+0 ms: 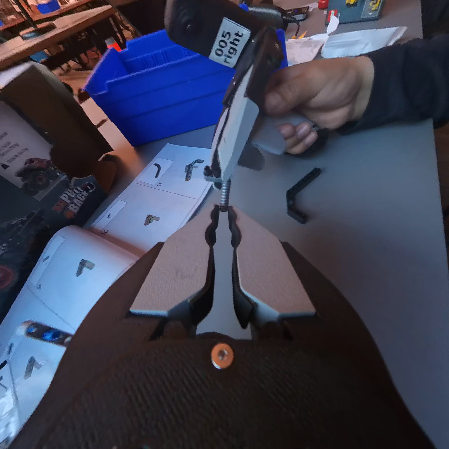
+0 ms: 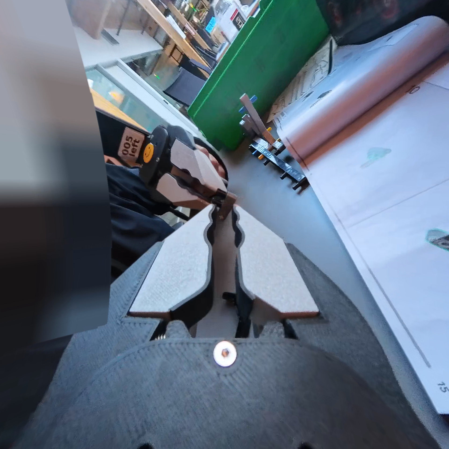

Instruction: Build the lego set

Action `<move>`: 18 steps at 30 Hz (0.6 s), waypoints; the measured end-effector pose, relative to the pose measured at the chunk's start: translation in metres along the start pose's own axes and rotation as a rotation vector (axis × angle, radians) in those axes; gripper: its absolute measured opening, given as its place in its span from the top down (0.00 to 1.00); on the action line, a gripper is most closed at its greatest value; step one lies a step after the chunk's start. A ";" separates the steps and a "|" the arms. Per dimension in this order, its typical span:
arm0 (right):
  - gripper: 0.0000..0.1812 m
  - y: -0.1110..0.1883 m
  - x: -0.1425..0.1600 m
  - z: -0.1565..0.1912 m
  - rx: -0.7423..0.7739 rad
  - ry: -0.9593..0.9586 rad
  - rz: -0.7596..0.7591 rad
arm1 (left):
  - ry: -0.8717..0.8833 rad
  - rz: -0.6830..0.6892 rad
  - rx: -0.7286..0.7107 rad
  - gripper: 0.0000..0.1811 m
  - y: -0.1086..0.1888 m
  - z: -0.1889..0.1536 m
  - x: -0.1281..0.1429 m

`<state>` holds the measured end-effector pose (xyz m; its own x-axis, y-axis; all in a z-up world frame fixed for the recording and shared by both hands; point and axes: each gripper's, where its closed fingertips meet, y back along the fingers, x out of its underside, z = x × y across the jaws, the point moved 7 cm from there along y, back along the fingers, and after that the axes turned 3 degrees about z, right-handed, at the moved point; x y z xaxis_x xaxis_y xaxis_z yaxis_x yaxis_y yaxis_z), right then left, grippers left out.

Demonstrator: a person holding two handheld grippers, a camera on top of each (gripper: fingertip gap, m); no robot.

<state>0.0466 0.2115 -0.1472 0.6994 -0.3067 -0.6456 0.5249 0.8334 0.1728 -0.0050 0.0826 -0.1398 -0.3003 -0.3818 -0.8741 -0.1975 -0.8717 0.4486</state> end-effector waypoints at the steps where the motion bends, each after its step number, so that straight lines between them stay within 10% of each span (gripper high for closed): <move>1: 0.95 0.001 0.000 0.000 -0.006 -0.009 0.004 | 0.011 0.015 0.020 0.97 -0.003 -0.002 0.001; 18: 0.96 0.093 -0.033 0.025 0.387 0.328 -0.210 | 0.162 0.326 0.339 0.80 -0.054 -0.051 0.005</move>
<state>0.0845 0.2875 -0.0909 0.4053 -0.2373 -0.8828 0.8201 0.5210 0.2364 0.0520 0.1117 -0.1780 -0.2532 -0.6839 -0.6842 -0.4183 -0.5603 0.7149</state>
